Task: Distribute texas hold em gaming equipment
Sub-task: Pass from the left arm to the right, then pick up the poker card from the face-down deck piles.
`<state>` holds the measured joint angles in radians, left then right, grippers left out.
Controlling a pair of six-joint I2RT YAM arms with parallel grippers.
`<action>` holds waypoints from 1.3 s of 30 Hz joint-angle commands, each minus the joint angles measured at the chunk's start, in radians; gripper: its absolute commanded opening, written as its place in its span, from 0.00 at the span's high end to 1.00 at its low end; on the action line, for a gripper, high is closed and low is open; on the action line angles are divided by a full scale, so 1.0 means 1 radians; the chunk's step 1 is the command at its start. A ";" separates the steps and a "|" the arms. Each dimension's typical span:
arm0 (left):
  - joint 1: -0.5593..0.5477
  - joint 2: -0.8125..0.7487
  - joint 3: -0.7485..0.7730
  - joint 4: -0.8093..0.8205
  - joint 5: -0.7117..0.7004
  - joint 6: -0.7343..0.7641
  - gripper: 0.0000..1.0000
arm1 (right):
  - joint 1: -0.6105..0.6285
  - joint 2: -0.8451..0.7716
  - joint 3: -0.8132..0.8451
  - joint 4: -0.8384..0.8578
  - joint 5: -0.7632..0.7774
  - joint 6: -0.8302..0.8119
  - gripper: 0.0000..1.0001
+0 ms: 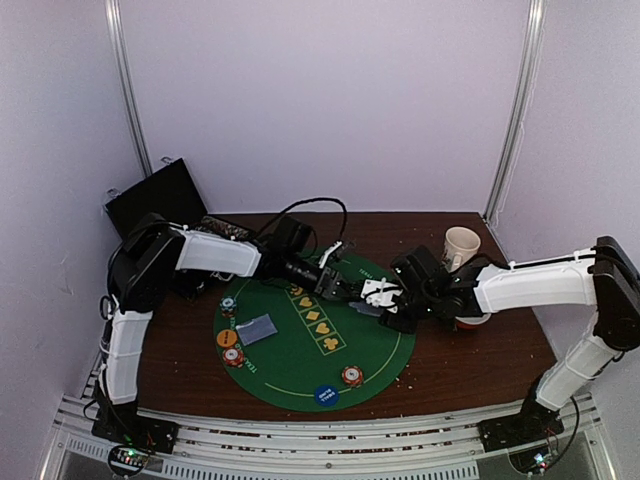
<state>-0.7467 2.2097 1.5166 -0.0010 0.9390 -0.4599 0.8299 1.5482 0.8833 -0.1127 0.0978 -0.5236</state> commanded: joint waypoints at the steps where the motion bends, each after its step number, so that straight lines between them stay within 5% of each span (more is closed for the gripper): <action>1: 0.000 -0.039 -0.009 0.004 0.045 0.053 0.56 | 0.002 -0.029 0.005 0.025 0.012 0.018 0.47; 7: 0.000 -0.083 -0.020 0.024 0.046 0.055 0.51 | 0.000 -0.022 0.012 0.027 0.013 0.021 0.47; 12: 0.000 -0.095 -0.013 0.002 0.028 0.062 0.76 | 0.000 -0.017 0.015 0.022 0.015 0.029 0.47; 17: -0.001 -0.105 -0.003 -0.050 0.007 0.094 0.78 | -0.004 -0.021 0.008 0.017 0.023 0.031 0.48; 21: 0.000 -0.108 0.004 -0.078 0.005 0.107 1.00 | -0.004 -0.022 0.011 0.020 0.023 0.034 0.48; 39: 0.036 -0.221 -0.059 -0.057 0.025 0.086 1.00 | -0.045 -0.044 -0.022 0.026 0.048 0.044 0.49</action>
<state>-0.7265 2.0354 1.4887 -0.1001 0.9466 -0.3595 0.7952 1.5414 0.8742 -0.0978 0.1207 -0.4915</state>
